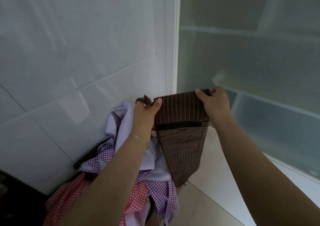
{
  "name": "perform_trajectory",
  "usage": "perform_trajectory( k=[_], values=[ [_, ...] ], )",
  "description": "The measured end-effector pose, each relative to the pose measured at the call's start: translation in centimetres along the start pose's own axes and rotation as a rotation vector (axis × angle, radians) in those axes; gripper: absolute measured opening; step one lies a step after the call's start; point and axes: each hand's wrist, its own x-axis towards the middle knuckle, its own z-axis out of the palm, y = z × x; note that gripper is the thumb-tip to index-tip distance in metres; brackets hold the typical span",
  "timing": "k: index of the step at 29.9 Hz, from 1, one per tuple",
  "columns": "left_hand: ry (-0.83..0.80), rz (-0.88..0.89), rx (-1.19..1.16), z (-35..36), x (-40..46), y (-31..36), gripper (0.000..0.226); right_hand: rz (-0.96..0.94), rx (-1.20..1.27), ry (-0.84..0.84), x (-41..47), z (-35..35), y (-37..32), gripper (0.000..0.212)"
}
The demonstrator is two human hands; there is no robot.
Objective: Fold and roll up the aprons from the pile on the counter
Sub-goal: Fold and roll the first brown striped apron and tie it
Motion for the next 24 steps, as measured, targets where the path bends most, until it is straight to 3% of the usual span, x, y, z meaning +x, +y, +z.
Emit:
perform_trajectory(
  k=[4,7,10,12,14,17,20,24],
  values=[
    [0.038,0.091,-0.074,1.9,-1.1,1.3,0.022,-0.039,0.127,-0.005,-0.2,-2.3,-0.9,0.028],
    [0.071,0.214,-0.052,2.6,-1.9,2.8,0.013,-0.104,0.083,-0.292,-0.3,-4.3,-2.5,0.009],
    [0.083,0.295,-0.039,2.9,-1.8,4.4,0.011,-0.18,-0.095,-0.585,-0.4,-6.1,-4.4,0.034],
    [0.082,0.318,-0.014,3.2,-1.7,5.5,0.012,-0.254,-0.307,-0.574,-0.3,-6.5,-5.4,0.04],
    [0.063,0.349,0.015,3.3,-1.6,6.5,0.012,-0.281,-0.443,-0.507,-0.2,-6.7,-6.5,0.032],
    [-0.052,0.361,0.055,3.4,-1.5,8.1,0.023,-0.276,-0.637,-0.459,0.5,-7.1,-7.7,0.029],
    [-0.221,0.36,0.088,3.4,-1.0,9.0,0.032,-0.293,-0.763,-0.444,0.8,-7.9,-9.0,0.033],
    [-0.321,0.313,0.035,3.3,0.4,9.9,0.024,-0.471,-0.83,-0.458,1.4,-7.6,-10.4,0.034]
  ],
)
